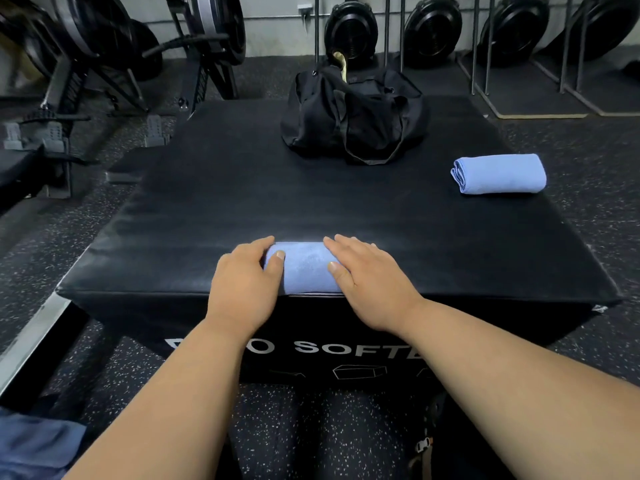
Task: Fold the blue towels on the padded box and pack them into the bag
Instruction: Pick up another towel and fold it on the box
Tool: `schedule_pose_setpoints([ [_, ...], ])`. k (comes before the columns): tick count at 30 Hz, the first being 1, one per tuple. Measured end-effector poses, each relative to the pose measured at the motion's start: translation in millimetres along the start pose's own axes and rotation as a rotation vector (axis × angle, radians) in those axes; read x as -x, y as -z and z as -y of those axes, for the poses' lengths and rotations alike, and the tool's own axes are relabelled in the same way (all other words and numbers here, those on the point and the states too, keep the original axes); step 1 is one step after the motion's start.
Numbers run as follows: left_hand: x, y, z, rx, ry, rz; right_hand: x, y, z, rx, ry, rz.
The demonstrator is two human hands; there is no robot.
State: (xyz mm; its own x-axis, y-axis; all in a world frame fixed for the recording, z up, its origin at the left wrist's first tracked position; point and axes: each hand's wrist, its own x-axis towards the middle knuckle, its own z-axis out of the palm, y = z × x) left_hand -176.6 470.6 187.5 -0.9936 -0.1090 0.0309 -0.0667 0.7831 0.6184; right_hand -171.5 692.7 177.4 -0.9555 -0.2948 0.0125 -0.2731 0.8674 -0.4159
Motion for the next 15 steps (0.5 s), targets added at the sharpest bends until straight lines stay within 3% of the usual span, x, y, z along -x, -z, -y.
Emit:
schedule_pose_setpoints([
  [6,4,20,-6,0.264,0.227,0.078,5,8,-13,-0.029,0.021,-0.053],
  [15,6,-10,-39,0.412,0.267,0.173,23,26,-42,-0.029,-0.063,-0.085],
])
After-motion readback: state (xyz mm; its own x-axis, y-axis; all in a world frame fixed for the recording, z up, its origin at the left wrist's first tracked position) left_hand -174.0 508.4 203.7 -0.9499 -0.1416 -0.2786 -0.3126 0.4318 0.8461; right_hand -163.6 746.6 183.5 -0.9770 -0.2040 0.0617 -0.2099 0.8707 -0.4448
